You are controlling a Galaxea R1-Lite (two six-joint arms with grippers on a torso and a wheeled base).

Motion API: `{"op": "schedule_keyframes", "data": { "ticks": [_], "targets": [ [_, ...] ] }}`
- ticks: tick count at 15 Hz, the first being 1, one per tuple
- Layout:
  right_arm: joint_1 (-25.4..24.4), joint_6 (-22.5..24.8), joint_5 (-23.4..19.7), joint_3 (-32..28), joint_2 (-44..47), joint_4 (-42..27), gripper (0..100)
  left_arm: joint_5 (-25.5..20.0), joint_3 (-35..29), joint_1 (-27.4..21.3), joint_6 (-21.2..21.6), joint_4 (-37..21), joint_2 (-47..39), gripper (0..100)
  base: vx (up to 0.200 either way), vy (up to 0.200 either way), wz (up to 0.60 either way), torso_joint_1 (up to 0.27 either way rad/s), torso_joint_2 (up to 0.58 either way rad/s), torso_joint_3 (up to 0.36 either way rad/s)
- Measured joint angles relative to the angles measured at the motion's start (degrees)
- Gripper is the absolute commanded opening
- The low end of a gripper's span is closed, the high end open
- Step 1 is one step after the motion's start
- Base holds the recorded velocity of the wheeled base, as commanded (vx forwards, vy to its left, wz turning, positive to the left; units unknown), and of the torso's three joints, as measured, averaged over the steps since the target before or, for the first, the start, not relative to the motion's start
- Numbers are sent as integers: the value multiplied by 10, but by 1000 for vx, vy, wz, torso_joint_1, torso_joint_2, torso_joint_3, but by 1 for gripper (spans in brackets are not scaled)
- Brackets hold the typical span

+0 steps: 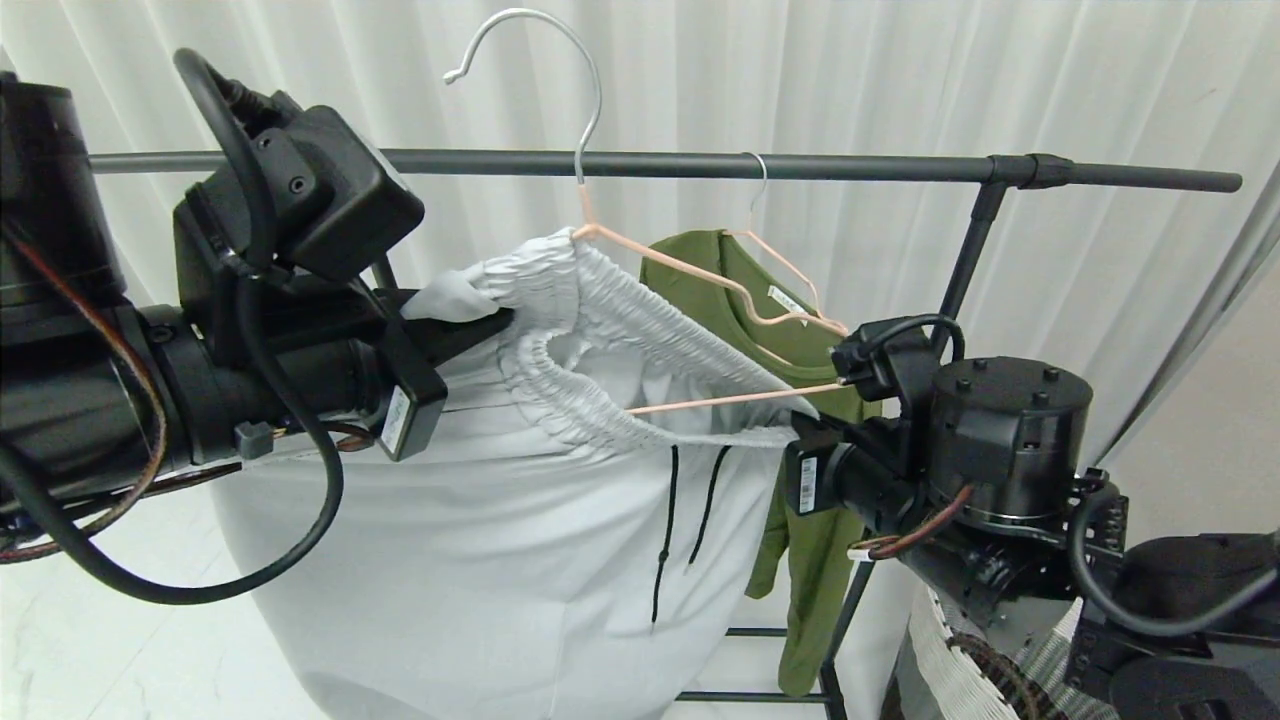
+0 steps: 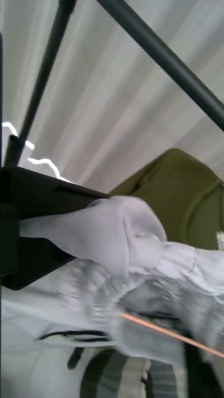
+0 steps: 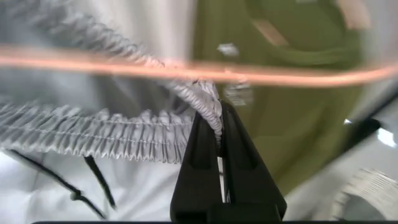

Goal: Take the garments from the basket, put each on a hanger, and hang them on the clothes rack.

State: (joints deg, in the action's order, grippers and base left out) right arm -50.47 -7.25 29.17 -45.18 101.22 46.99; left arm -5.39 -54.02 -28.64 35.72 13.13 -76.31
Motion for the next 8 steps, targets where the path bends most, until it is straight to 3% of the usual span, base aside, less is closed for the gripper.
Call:
{"op": "schedule_keyframes", "data": {
  "ticks": [3,8],
  "targets": [
    [35,3,5,-2,0,1,0,8,9,13,6,0,1,0,0,0,0,0,0,0],
    [54,8,5,-3,0,1,0,10,31,50,65,1,6,0,0,0,0,0,0,0]
  ]
}}
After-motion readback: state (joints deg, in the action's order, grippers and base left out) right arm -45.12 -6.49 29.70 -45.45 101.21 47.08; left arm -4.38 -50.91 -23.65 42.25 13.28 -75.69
